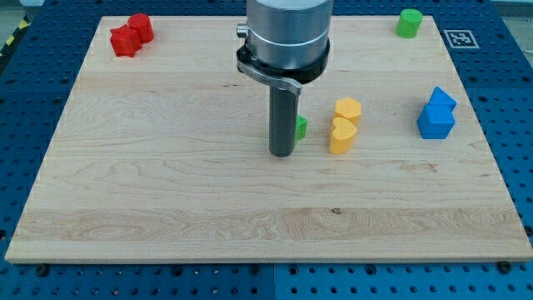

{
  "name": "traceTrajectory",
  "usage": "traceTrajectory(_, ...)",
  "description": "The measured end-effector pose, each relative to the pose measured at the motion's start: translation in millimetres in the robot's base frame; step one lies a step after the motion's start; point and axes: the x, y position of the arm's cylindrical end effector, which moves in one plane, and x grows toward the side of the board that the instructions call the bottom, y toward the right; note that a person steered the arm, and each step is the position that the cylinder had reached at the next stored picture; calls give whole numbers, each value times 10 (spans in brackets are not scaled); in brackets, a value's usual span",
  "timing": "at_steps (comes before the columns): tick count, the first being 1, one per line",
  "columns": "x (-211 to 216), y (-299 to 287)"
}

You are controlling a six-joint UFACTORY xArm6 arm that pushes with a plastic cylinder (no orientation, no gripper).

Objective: Push green star towards green circle

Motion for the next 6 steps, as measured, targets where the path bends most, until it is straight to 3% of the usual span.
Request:
traceTrajectory(2,-163,131)
traceTrajectory(3,121,138)
traceTrajectory(6,232,149)
